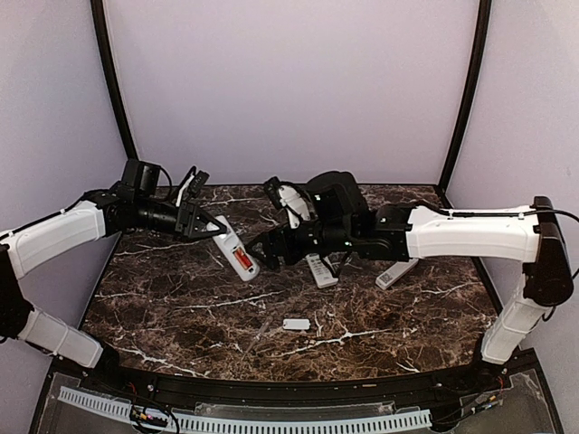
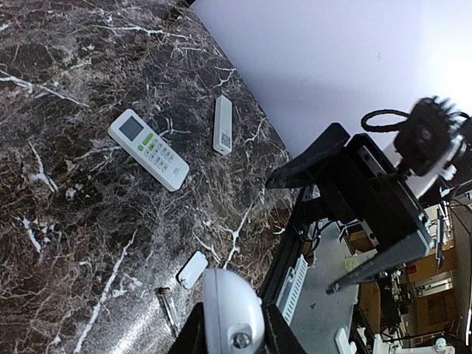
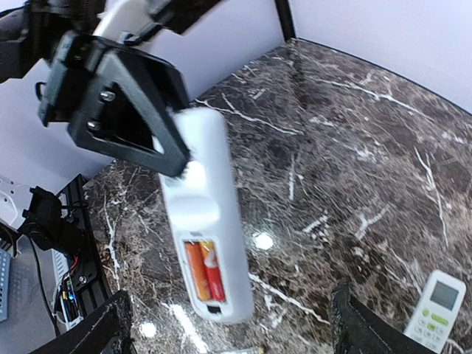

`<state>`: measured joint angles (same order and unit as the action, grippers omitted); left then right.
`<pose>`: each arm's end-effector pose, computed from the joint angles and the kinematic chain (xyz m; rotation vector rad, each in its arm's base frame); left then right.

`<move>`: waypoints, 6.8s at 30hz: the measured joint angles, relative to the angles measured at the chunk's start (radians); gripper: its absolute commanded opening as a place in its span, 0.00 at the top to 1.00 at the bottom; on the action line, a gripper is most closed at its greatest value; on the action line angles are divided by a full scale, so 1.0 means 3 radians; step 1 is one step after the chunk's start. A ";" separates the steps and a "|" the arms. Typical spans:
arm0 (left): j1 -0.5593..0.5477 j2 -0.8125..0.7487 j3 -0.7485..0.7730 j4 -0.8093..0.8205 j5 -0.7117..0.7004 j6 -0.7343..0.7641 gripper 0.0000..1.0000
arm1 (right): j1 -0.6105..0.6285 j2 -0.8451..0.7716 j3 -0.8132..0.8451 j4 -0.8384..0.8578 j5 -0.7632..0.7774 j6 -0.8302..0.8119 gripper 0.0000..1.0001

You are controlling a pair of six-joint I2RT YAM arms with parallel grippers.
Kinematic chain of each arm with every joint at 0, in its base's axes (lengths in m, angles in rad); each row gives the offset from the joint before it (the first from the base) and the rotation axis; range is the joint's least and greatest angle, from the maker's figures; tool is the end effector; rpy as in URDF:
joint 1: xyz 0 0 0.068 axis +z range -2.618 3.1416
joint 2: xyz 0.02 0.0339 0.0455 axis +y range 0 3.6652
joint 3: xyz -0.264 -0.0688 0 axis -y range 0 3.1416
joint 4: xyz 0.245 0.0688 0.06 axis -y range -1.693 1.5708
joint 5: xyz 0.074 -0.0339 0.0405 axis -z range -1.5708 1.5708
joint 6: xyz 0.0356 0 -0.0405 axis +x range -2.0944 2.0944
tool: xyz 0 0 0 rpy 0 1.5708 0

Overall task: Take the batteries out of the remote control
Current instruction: Pass from the left arm to the right, then place the remote control without the battery cover at the center of the board, then pick up the screwdriver from the center of the board.

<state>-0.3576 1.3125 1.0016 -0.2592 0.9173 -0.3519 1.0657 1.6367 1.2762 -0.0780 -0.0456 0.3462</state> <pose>0.2568 -0.1261 0.2993 0.5789 2.1202 -1.3855 0.1858 0.3395 0.3001 -0.7820 1.9910 0.9190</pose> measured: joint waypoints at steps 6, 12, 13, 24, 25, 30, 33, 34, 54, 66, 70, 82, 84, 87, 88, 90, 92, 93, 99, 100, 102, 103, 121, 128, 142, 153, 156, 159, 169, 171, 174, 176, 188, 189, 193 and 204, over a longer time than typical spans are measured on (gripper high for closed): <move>-0.0053 0.0086 0.0005 -0.0123 0.0149 -0.0123 1.00 | 0.0289 0.0453 0.0540 -0.0145 0.0107 -0.0315 0.11; -0.0109 0.0090 -0.0107 0.0078 0.0341 -0.0390 1.00 | 0.0378 0.0760 0.0759 -0.0354 0.0245 -0.0439 0.17; -0.0113 0.0094 -0.0112 0.0093 0.0362 -0.0415 1.00 | 0.0383 0.0795 0.0787 -0.0385 0.0282 -0.0460 0.19; -0.0131 0.0150 -0.0117 0.0156 0.0409 -0.0500 1.00 | 0.0439 0.0941 0.1055 -0.0575 0.0646 -0.0579 0.43; -0.0131 0.0154 -0.0117 0.0165 0.0409 -0.0510 1.00 | 0.0439 0.0944 0.1068 -0.0577 0.0656 -0.0571 0.44; -0.0131 0.0178 -0.0118 0.0223 0.0412 -0.0554 1.00 | 0.0440 0.0947 0.1077 -0.0582 0.0675 -0.0492 0.53; -0.0131 0.0192 -0.0118 0.0266 0.0411 -0.0571 0.96 | 0.0436 0.0947 0.1078 -0.0582 0.0699 -0.0366 0.62; -0.0131 0.0195 -0.0118 0.0277 0.0409 -0.0575 0.92 | 0.0434 0.0947 0.1078 -0.0582 0.0703 -0.0332 0.67; 0.0441 -0.0713 -0.0239 0.0399 -0.0735 -0.0415 0.20 | 0.0104 0.0966 0.0928 -0.0753 0.0731 0.0604 0.73; 0.0516 -0.1630 -0.0337 0.0248 -0.2355 0.0134 0.18 | -0.0031 0.1851 0.1647 -0.1221 0.0890 0.1217 0.71; 0.0516 -0.1606 -0.0373 0.0179 -0.2530 0.0181 0.18 | -0.0031 0.2066 0.1845 -0.1429 0.0930 0.1396 0.70; 0.0516 -0.1584 -0.0378 0.0080 -0.2602 0.0195 0.18 | -0.0031 0.2323 0.2141 -0.1855 0.0977 0.1764 0.66; 0.0516 -0.1579 -0.0378 0.0080 -0.2600 0.0195 0.18 | -0.0031 0.2338 0.2148 -0.1872 0.0979 0.1780 0.64; 0.0516 -0.1569 -0.0378 0.0079 -0.2599 0.0193 0.18 | -0.0031 0.2373 0.2148 -0.1873 0.0978 0.1809 0.62; 0.0516 -0.1563 -0.0378 0.0078 -0.2599 0.0193 0.18 | -0.0031 0.2383 0.2148 -0.1872 0.0978 0.1817 0.62; 0.0516 -0.1550 -0.0378 0.0076 -0.2598 0.0193 0.18 | -0.0031 0.2394 0.2148 -0.1865 0.0978 0.1827 0.60; 0.0516 -0.1539 -0.0378 0.0075 -0.2598 0.0193 0.19 | -0.0031 0.2397 0.2148 -0.1862 0.0978 0.1832 0.56; 0.0516 -0.1535 -0.0378 0.0074 -0.2598 0.0193 0.19 | -0.0031 0.2397 0.2148 -0.1859 0.0978 0.1832 0.55; 0.0516 -0.1513 -0.0378 0.0074 -0.2597 0.0192 0.19 | -0.0031 0.2398 0.2146 -0.1834 0.0978 0.1837 0.49; 0.0516 -0.1502 -0.0378 0.0074 -0.2597 0.0192 0.19 | -0.0031 0.2398 0.2146 -0.1831 0.0979 0.1840 0.48; 0.0516 -0.1483 -0.0378 0.0072 -0.2597 0.0193 0.19 | -0.0031 0.2398 0.2146 -0.1825 0.0979 0.1840 0.45; 0.0516 -0.1475 -0.0378 0.0072 -0.2597 0.0192 0.19 | -0.0031 0.2398 0.2146 -0.1818 0.0979 0.1836 0.44; 0.0495 -0.1282 -0.0381 0.0132 -0.2251 0.0120 0.25 | -0.0046 0.2131 0.1764 -0.1597 0.1123 0.1685 0.15; -0.0019 -0.1017 -0.0484 0.0127 -0.2263 0.0004 0.26 | -0.0183 0.0975 0.0680 -0.0898 0.1127 0.1531 0.15; -0.1247 -0.0938 -0.1328 -0.0038 -0.2246 -0.0552 0.32 | -0.0645 0.0172 -0.0421 -0.0088 0.0999 0.1418 0.17; -0.1976 -0.0104 -0.1274 0.0003 -0.2401 -0.0713 0.53 | -0.0645 0.0125 -0.0694 0.0145 0.0880 0.1634 0.18; -0.2071 0.0149 -0.1153 0.0047 -0.2466 -0.0715 0.57 | -0.0645 0.0125 -0.0694 0.0169 0.0871 0.1645 0.18; -0.2162 0.0327 -0.1047 0.0097 -0.2514 -0.0699 0.58 | -0.0645 0.0125 -0.0694 0.0183 0.0862 0.1651 0.18; -0.2332 0.0774 -0.0788 0.0163 -0.2525 -0.0633 0.68 | -0.0645 0.0125 -0.0694 0.0183 0.0838 0.1686 0.19; -0.2337 0.0848 -0.0764 0.0164 -0.2527 -0.0622 0.70 | -0.0645 0.0125 -0.0694 0.0182 0.0839 0.1690 0.19; -0.2340 0.0895 -0.0746 0.0141 -0.2533 -0.0622 0.74 | -0.0645 0.0125 -0.0694 0.0182 0.0841 0.1695 0.18; -0.2341 0.0912 -0.0725 0.0131 -0.2538 -0.0623 0.77 | -0.0645 0.0125 -0.0694 0.0182 0.0841 0.1695 0.19; -0.2430 0.1116 -0.0456 -0.0139 -0.2641 -0.0635 0.81 | -0.0645 0.0125 -0.0694 0.0179 0.0844 0.1695 0.19; -0.2430 0.1123 -0.0444 -0.0160 -0.2660 -0.0640 0.81 | -0.0645 0.0125 -0.0694 0.0179 0.0844 0.1695 0.19; -0.2430 0.1171 -0.0362 -0.0267 -0.2716 -0.0679 0.81 | -0.0645 0.0125 -0.0696 0.0179 0.0853 0.1695 0.19; -0.2430 0.1239 -0.0259 -0.0393 -0.2827 -0.0750 0.91 | -0.0645 0.0125 -0.0708 0.0168 0.0877 0.1695 0.19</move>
<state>-1.0866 1.6840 0.9237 -0.3771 0.0692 -0.5770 0.8722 1.6741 1.0637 -0.0277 0.2176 0.8547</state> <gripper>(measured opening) 0.114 0.815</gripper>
